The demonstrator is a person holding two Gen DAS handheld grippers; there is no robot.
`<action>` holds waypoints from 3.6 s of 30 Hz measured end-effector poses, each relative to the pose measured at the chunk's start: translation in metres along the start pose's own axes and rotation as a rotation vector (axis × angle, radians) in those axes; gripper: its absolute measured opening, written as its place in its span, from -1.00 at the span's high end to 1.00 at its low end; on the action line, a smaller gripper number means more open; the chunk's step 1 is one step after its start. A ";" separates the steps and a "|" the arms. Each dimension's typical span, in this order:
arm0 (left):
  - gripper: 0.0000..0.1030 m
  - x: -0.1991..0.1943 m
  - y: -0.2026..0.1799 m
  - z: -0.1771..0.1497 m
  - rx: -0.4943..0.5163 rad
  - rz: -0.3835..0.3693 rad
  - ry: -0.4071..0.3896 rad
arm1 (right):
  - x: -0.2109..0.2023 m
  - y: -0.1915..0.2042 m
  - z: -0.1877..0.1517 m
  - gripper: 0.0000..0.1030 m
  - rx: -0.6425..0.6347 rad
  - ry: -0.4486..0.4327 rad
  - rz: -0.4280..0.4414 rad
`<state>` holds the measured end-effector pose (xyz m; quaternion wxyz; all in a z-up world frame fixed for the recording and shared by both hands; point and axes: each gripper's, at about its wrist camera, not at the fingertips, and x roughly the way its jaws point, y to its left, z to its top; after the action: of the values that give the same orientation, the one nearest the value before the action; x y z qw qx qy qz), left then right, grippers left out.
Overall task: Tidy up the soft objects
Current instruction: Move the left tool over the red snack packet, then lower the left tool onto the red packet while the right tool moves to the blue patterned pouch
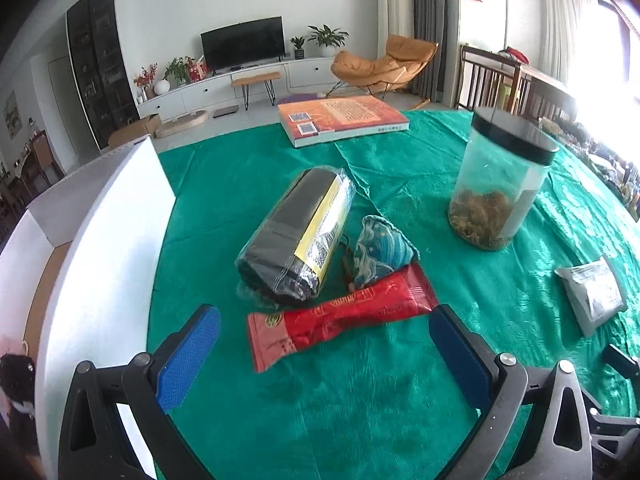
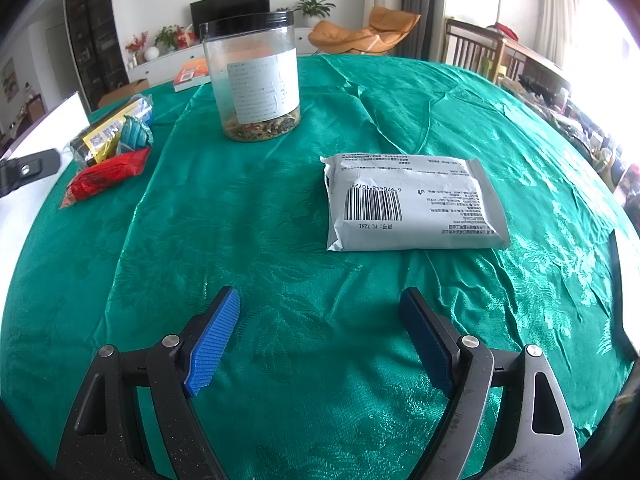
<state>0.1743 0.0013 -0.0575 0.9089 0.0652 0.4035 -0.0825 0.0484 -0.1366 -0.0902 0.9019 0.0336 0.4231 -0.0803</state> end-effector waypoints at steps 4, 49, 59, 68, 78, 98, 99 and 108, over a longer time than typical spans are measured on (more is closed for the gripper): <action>-0.98 0.026 -0.003 -0.010 -0.018 -0.133 0.178 | 0.000 0.000 0.000 -0.65 0.000 0.000 0.000; 0.32 0.027 -0.056 -0.012 0.283 -0.153 0.259 | 0.000 0.000 0.000 -0.65 -0.001 0.000 -0.001; 0.41 -0.018 -0.003 -0.044 -0.110 -0.236 0.318 | 0.000 0.001 0.000 -0.65 -0.001 0.000 -0.001; -0.67 0.013 -0.011 -0.057 -0.025 -0.088 0.227 | -0.001 0.002 0.001 -0.65 0.008 -0.006 0.011; -0.62 0.001 0.003 -0.076 -0.052 -0.080 0.092 | -0.002 -0.001 0.000 -0.65 0.014 -0.011 0.017; -1.00 0.008 -0.004 -0.075 -0.027 -0.059 0.103 | 0.028 0.106 0.116 -0.58 -0.267 0.045 0.371; -1.00 0.008 -0.004 -0.075 -0.027 -0.059 0.103 | 0.039 0.121 0.125 -0.58 -0.299 0.064 0.369; -1.00 0.007 -0.004 -0.075 -0.028 -0.061 0.103 | 0.099 0.159 0.141 0.06 -0.326 0.172 0.401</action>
<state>0.1237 0.0103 -0.1133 0.8848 0.0442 0.4527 -0.1009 0.2447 -0.0092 -0.0773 0.8541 -0.0222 0.4902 0.1723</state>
